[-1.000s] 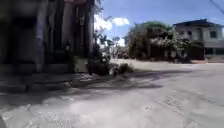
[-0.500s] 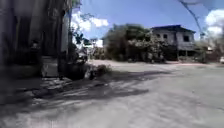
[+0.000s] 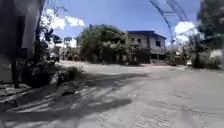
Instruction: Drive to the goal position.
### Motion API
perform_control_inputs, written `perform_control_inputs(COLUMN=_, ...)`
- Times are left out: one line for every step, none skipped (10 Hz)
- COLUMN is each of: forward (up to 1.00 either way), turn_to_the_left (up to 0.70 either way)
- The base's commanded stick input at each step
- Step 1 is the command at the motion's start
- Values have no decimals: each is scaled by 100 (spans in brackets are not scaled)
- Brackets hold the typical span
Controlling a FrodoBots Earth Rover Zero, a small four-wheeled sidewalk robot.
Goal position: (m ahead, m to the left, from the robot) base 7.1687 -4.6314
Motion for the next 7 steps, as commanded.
perform_control_inputs(forward=95, turn_to_the_left=-38)
perform_control_inputs(forward=95, turn_to_the_left=-38)
perform_control_inputs(forward=95, turn_to_the_left=-38)
perform_control_inputs(forward=95, turn_to_the_left=-37)
perform_control_inputs(forward=95, turn_to_the_left=-22)
perform_control_inputs(forward=95, turn_to_the_left=0)
perform_control_inputs(forward=94, turn_to_the_left=0)
